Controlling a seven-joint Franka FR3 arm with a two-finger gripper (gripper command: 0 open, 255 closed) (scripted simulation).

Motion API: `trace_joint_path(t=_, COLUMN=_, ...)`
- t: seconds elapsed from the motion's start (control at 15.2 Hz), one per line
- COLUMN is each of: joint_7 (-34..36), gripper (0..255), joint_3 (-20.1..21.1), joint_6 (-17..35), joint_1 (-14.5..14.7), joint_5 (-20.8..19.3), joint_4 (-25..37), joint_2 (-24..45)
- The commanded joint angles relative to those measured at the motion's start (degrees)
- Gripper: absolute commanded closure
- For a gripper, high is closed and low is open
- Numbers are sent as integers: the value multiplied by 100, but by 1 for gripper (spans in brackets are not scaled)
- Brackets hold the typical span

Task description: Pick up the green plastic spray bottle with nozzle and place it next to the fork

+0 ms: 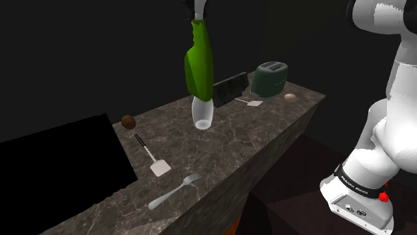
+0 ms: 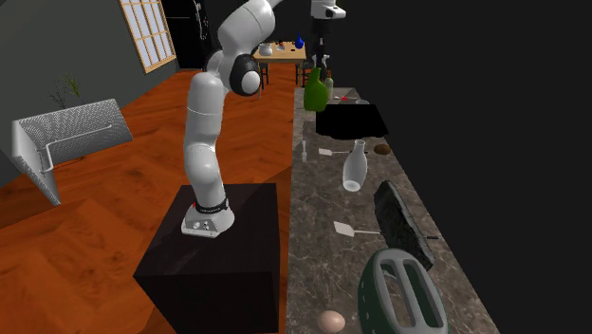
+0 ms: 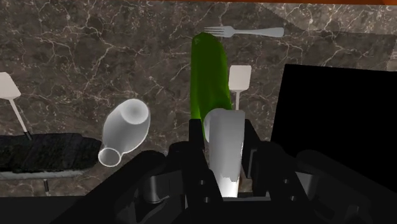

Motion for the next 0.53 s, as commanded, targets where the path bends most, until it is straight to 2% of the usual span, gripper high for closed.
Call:
trace_joint_path(t=0.0, joint_7=36, gripper=255, joint_3=6, joint_6=261, joint_1=-41, joint_5=59, joint_4=-383, joint_2=-128)
trace_joint_path(t=0.46, joint_7=-74, gripper=255, joint_3=-35, joint_6=1155, joint_1=-289, joint_5=311, joint_4=-1871, joint_2=-749)
